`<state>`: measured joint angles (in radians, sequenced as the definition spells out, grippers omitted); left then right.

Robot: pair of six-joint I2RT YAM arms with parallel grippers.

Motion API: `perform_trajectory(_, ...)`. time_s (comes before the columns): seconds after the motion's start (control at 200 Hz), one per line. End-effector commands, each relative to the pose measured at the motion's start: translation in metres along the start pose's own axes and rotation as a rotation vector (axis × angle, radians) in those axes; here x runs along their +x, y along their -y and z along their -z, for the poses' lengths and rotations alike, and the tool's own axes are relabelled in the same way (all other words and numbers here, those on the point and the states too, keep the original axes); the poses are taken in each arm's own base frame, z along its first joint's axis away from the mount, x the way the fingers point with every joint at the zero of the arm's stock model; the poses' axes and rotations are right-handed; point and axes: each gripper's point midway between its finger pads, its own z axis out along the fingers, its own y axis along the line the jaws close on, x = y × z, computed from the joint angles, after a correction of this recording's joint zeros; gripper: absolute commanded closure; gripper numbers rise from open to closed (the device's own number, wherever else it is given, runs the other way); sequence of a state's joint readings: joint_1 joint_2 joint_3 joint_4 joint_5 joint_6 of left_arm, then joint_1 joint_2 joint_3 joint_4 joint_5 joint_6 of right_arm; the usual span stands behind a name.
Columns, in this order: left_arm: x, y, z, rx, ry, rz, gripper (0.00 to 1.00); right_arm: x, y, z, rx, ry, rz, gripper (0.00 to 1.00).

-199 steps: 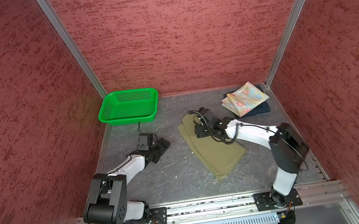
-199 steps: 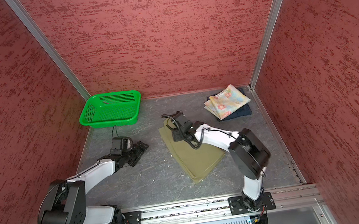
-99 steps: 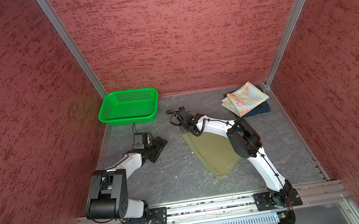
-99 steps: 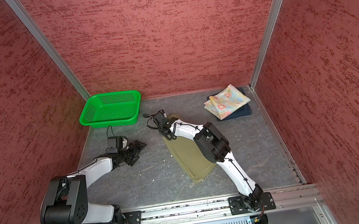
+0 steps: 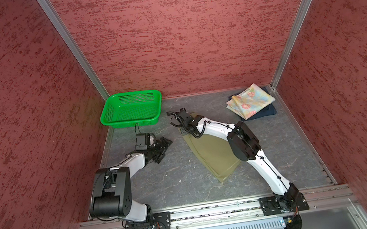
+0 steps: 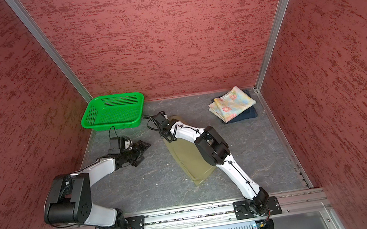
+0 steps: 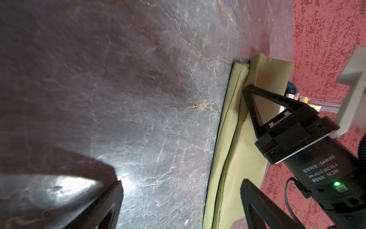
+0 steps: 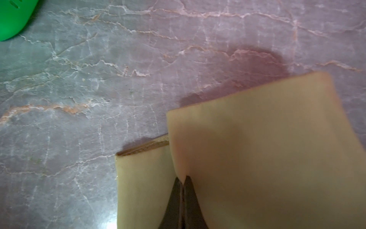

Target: Fold and stack the skirts

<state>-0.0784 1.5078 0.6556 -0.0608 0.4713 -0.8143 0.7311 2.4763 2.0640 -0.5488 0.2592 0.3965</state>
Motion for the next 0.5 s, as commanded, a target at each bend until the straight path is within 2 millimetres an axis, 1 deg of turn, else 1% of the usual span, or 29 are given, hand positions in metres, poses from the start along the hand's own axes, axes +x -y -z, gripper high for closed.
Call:
perform_trajectory(0.0,-0.001,0.003,0.001,0.025,0.007,-0.002,0.06,-0.025,-0.005,0.034,-0.054,0.053,-0.033,1.0)
perform_trajectory(0.14,0.0,0.001,0.008,0.025,0.032,-0.002,0.05,-0.034,-0.001,0.062,-0.091,0.098,-0.047,1.0)
perform_trajectory(0.25,0.002,0.0,0.013,0.029,0.044,0.002,0.04,-0.036,-0.001,0.08,-0.124,0.115,-0.056,1.0)
perform_trajectory(0.366,0.002,0.0,0.015,0.031,0.048,-0.001,0.03,-0.035,-0.002,0.091,-0.155,0.113,-0.061,1.0)
perform_trajectory(0.496,-0.001,-0.001,0.02,0.034,0.061,0.003,0.03,-0.028,-0.008,0.097,-0.197,0.091,-0.066,1.0)
